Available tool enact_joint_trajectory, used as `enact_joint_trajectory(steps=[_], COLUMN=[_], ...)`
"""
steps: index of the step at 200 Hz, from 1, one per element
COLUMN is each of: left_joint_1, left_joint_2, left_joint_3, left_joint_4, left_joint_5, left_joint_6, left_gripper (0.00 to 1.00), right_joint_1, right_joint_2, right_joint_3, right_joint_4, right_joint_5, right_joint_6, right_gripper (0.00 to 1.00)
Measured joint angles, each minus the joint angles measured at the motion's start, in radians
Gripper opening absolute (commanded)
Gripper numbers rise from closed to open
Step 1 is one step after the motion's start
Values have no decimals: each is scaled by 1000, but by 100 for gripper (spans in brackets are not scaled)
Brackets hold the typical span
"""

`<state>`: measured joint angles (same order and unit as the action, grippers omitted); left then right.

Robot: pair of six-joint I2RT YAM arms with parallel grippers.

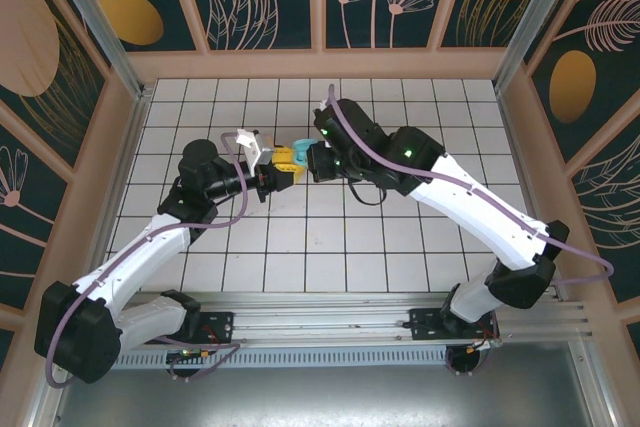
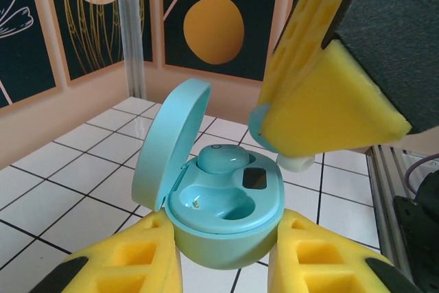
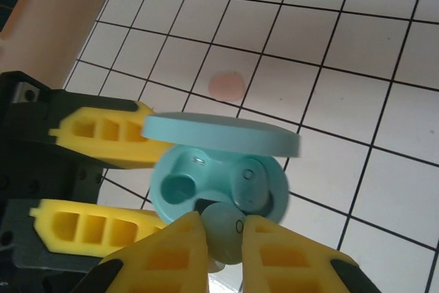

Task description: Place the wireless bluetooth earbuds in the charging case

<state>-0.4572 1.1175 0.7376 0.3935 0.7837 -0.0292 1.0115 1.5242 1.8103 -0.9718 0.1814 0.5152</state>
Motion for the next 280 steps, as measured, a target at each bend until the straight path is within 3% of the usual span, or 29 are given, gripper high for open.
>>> enact_joint_trajectory(steps=[111, 214, 280], left_joint_1=[0, 0, 0], left_joint_2=[-8, -9, -9], left_joint_3=[-19, -27, -27], left_joint_4=[9, 7, 7], left_joint_5=[-7, -7, -7], left_joint_6=[-3, -3, -3], left_gripper=[0, 0, 0], right_joint_1=[3, 3, -7], right_joint_2=[78, 98, 98], right_joint_3=[61, 69, 69], right_joint_4=[-6, -21, -19], right_joint_5=[-10, -11, -19], right_joint_6=[-4, -4, -4], right_gripper=[16, 27, 26])
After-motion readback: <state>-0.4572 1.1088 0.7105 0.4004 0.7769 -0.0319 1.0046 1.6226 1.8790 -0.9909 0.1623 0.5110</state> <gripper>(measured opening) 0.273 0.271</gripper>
